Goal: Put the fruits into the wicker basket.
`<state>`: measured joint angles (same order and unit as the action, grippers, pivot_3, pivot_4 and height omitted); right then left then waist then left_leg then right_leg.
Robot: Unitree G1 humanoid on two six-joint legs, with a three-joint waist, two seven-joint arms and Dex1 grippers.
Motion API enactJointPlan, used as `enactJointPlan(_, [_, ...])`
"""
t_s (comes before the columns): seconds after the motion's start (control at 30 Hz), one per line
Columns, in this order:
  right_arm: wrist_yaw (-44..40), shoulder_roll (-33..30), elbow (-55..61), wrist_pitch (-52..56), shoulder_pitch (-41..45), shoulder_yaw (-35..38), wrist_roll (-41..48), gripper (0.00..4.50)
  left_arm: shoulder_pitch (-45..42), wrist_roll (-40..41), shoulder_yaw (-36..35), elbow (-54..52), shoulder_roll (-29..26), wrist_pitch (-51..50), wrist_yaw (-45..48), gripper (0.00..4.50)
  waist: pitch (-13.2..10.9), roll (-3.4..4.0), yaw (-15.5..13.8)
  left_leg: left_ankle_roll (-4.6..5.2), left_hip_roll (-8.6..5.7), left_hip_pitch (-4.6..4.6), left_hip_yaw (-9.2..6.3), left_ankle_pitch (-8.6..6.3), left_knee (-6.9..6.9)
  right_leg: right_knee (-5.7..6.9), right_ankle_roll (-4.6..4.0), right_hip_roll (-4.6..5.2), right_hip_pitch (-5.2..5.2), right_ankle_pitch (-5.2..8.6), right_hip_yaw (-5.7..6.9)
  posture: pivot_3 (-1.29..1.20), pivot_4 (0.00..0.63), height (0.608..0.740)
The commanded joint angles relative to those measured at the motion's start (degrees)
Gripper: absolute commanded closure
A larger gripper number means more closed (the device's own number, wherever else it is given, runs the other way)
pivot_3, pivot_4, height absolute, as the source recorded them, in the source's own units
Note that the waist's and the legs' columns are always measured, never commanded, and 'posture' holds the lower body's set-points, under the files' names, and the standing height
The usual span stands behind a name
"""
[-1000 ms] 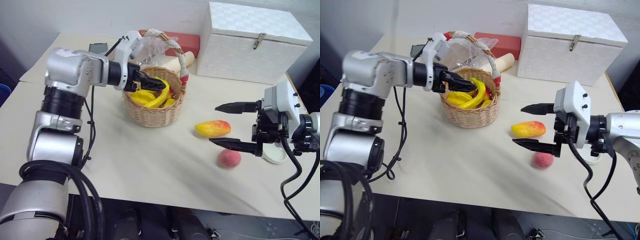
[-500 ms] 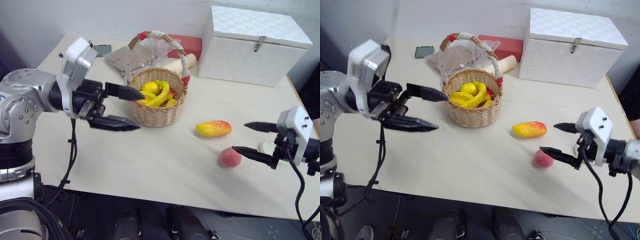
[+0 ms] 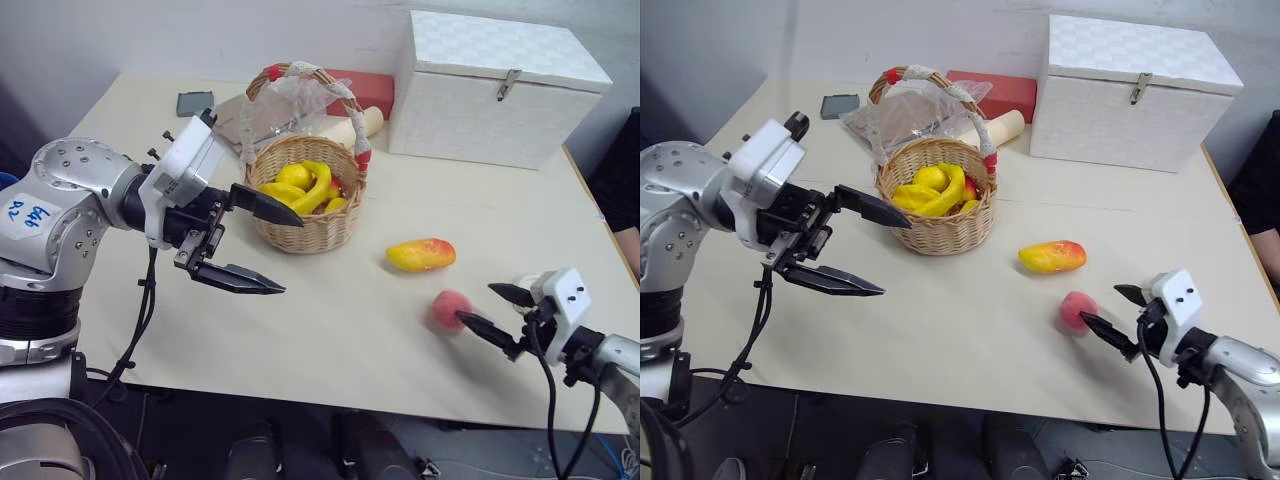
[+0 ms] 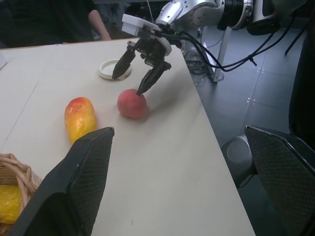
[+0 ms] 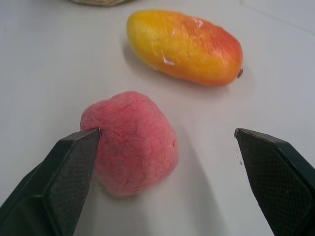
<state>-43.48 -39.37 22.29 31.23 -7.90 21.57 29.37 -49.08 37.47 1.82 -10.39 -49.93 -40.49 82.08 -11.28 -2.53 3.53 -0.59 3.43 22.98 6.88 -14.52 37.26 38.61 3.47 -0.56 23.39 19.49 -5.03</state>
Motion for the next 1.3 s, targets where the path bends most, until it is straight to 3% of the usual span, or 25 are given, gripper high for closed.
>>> enactJointPlan(0.03, [1.5, 0.8, 3.6, 1.2, -1.4, 0.5, 1.6, 0.00, -1.3, -0.4, -0.2, 0.1, -0.3, 1.3, 0.3, 0.05, 0.0, 0.00, -0.1, -0.01, 0.00, 0.00, 0.00, 0.00, -0.01, -0.01, 0.00, 0.00, 0.00, 0.00, 0.00, 0.00, 0.150, 0.740])
enactJointPlan(0.4, [2.5, 3.1, -1.2, 0.3, -0.5, -4.2, 0.5, 0.00, -2.9, -1.5, 0.4, 1.2, 0.9, 2.7, -1.0, 0.05, 0.0, 0.00, -0.2, 0.00, -0.02, 0.00, 0.00, -0.01, 0.01, -0.01, -0.01, 0.01, -0.02, 0.01, 0.00, 0.00, 0.150, 0.740])
enactJointPlan(0.5, [1.9, 2.7, -2.1, 0.2, 0.1, -4.7, 0.8, 0.59, -3.4, -1.4, 0.3, 1.4, 1.3, 2.5, -1.2, 0.00, 0.0, -0.01, -0.3, 0.00, -0.02, 0.06, 0.00, -0.01, 0.00, -0.03, -0.01, 0.01, 0.04, 0.01, 0.01, 0.00, 0.150, 0.740])
enactJointPlan(0.67, [0.0, 1.5, 1.3, 0.7, 0.5, -3.2, 4.0, 2.20, -3.4, -0.8, -0.7, 1.5, 1.6, 1.8, -2.3, 0.00, 0.0, 0.00, -0.2, 0.00, -0.01, 0.08, 0.01, -0.01, 0.00, -0.02, -0.01, 0.01, 0.06, 0.01, 0.00, 0.00, 0.150, 0.740])
enactJointPlan(0.77, [-0.3, 1.2, 5.4, 3.3, 4.4, -2.2, 10.1, 2.48, -2.3, 0.4, -3.3, 1.5, 1.8, 0.2, -5.6, 0.00, 0.0, 0.00, 0.1, 0.00, 0.00, 0.06, 0.01, -0.01, 0.01, 0.07, -0.01, 0.01, 0.07, 0.01, -0.01, 0.00, 0.150, 0.740])
enactJointPlan(0.87, [0.9, 1.4, 8.6, 6.9, 12.7, -5.3, 15.2, 2.48, 0.5, 2.3, -7.8, 0.9, 1.1, -2.7, -9.9, 0.00, 0.0, 0.00, 0.9, 0.00, 0.02, -0.01, 0.01, -0.01, 0.02, 0.18, -0.01, 0.00, 0.06, 0.01, -0.01, 0.00, 0.150, 0.740])
enactJointPlan(1.0, [6.5, 6.7, 5.7, 11.3, 31.4, -15.1, 14.6, 2.48, 5.9, 5.0, -14.5, -0.9, -0.3, -6.8, -15.4, 0.00, 0.0, -0.04, 1.7, 0.03, 0.05, -0.08, -0.04, 0.01, -0.04, 0.34, -0.07, 0.00, 0.10, 0.03, 0.04, 0.00, 0.150, 0.740])
enactJointPlan(1.13, [11.0, 14.9, -7.7, 11.2, 49.3, -24.2, 6.4, 2.48, 10.7, 5.8, -18.4, -2.8, -2.7, -7.9, -17.5, 0.00, 0.0, -0.05, 2.4, 0.01, 0.07, -0.01, -0.02, 0.07, -0.05, 0.54, -0.21, -0.02, 0.32, 0.04, 0.03, 0.00, 0.150, 0.740])
enactJointPlan(1.3, [11.4, 23.1, -28.6, 4.5, 62.3, -30.9, -3.9, 2.48, 11.9, 7.0, -20.8, -3.7, -4.3, -8.0, -19.6, 0.00, 0.0, -0.08, 2.0, -0.28, 0.06, 0.16, -0.07, 0.20, -0.07, 0.43, -0.31, 0.02, 0.41, 0.09, 0.11, 0.00, 0.150, 0.740])
